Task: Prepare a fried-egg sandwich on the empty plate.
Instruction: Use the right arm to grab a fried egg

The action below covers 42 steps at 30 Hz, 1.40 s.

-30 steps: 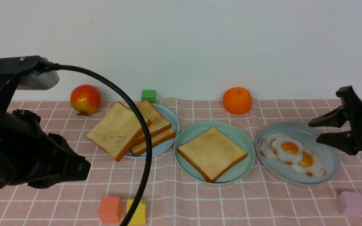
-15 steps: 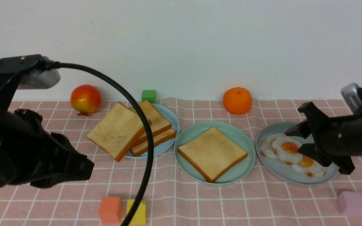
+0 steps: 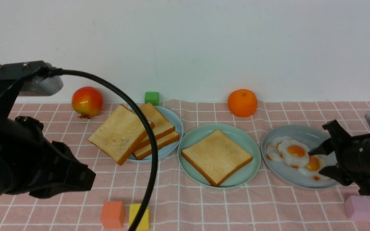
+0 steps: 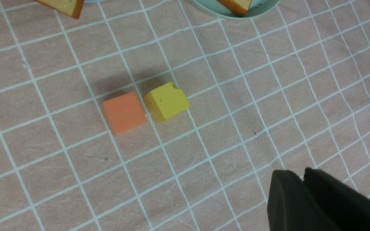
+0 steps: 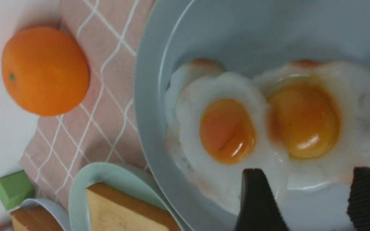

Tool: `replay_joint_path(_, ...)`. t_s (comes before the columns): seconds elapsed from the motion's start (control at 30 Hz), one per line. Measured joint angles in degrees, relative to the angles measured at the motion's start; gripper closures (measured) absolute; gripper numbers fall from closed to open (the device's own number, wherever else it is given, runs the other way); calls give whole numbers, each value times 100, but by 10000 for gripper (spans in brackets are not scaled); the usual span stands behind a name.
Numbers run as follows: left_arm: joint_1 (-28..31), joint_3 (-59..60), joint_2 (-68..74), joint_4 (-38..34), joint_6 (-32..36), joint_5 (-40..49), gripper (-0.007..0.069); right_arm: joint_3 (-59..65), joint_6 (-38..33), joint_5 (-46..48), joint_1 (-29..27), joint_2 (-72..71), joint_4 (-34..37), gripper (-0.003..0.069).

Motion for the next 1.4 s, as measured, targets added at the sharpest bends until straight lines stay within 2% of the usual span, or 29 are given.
replay_joint_path(0.17, 0, 0, 0, 0, 0, 0, 510, -18, -39, 54, 40, 217, 383, 249)
replay_joint_path(0.33, 0, 0, 0, 0, 0, 19, 506, -40, -522, 115, 63, 430, 1122, 249)
replay_joint_path(0.6, 0, 0, 0, -4, 0, 75, 496, -40, -1842, 263, 63, 495, 2312, 249)
replay_joint_path(0.8, 0, 0, 0, -4, 0, 75, 496, -40, -2547, 109, 63, 522, 2457, 249)
replay_joint_path(1.0, 0, 0, 0, -7, 0, 126, 492, -65, -2666, 201, 63, 631, 2513, 279)
replay_joint_path(1.17, 0, 0, 0, -16, 0, 156, 488, -71, -2708, 363, 63, 746, 2550, 376)
replay_joint_path(1.33, 0, 0, 0, -13, 0, 235, 483, -66, -2727, 363, 63, 791, 2545, 583)
replay_joint_path(1.4, 0, 0, 0, -13, 0, 266, 480, -66, -2727, 368, 63, 797, 2545, 638)
